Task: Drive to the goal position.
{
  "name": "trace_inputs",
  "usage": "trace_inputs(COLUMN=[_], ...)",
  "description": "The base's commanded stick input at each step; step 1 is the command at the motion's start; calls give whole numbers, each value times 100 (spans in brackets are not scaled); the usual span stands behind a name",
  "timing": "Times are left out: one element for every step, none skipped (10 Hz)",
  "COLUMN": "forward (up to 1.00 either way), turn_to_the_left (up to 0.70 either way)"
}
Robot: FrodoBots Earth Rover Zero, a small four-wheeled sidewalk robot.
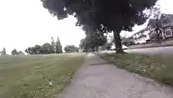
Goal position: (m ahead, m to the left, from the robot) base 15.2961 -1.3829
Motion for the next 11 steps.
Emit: trace_inputs(forward=[70, 70, 70, 70, 70, 70, 70, 70, 70, 70, 70], turn_to_the_left=[0, 0, 0, 0, 0, 0, 0, 0, 0, 0, 0])
